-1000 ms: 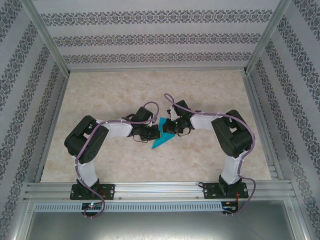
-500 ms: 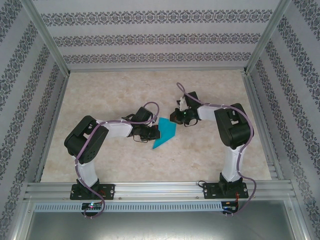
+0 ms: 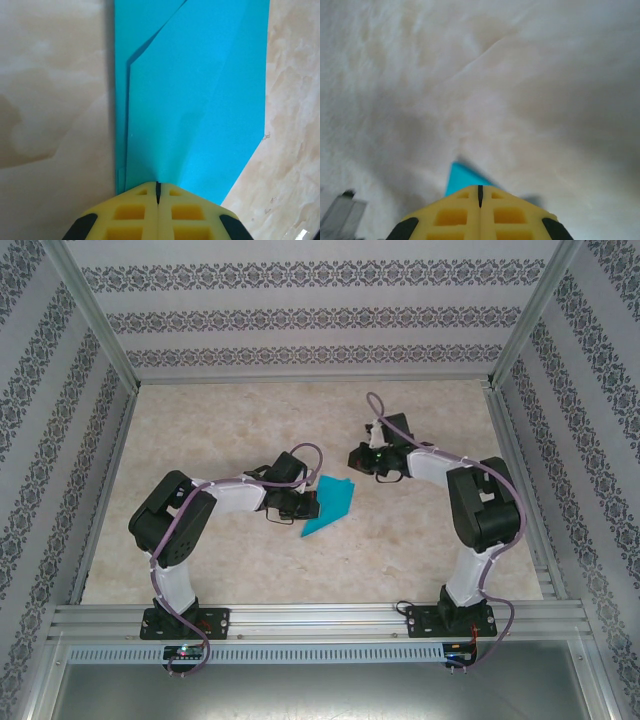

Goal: Fold a paper plane with a square sheet of paper (pick it up from the middle)
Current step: Fourth fold the wing at the center of the table.

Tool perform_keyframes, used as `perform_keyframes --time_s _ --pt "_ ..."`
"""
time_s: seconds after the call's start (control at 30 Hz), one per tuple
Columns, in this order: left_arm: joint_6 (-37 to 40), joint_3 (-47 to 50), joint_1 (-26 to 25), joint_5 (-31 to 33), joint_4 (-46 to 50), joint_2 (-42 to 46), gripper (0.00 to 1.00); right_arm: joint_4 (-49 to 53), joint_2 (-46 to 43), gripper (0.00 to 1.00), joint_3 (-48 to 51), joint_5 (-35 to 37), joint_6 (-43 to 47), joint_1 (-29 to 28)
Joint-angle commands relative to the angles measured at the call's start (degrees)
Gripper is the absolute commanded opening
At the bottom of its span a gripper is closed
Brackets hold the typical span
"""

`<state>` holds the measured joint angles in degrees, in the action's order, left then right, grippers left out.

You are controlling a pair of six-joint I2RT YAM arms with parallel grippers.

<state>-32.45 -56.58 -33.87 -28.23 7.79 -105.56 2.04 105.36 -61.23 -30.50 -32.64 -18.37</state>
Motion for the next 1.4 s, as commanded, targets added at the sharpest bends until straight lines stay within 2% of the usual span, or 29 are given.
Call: perform_keyframes --time_s 0.0,0.13,0.33,0.63,0.7,0.87,1.0,1.37 --pt "5.03 0.34 1.49 4.35 7.92 -2.22 0.00 -2.31 0.06 0.00 2.57 -2.30 -3.20 -4.22" --pt "5.11 0.90 1.96 3.22 6.85 -2.11 0.00 -4.82 1.44 0.00 4.44 -3.06 -6.01 -6.95" --pt "4.61 0.46 2.05 2.32 6.67 -2.26 0.00 -4.97 4.71 0.00 5.36 -4.13 -7.41 -7.97" --pt "2.43 -1.15 2.22 1.83 6.27 0.28 0.00 -2.47 8.07 0.00 6.56 0.84 -7.22 -7.74" --pt "0.86 -1.47 2.39 1.36 4.89 2.85 0.04 -1.51 8.66 0.00 6.56 1.70 -7.09 -7.67" --pt "-7.20 -0.18 2.02 -0.68 -3.10 6.94 0.20 0.08 9.49 0.00 6.56 3.68 -6.97 -7.48" --pt "-11.86 1.19 0.71 -1.77 -6.90 6.23 0.22 1.16 9.94 0.00 6.38 4.90 -7.04 -7.50" --pt "-16.75 5.21 -0.23 -0.22 -4.33 4.34 0.22 2.78 11.01 0.00 5.78 5.10 -6.92 -7.47"
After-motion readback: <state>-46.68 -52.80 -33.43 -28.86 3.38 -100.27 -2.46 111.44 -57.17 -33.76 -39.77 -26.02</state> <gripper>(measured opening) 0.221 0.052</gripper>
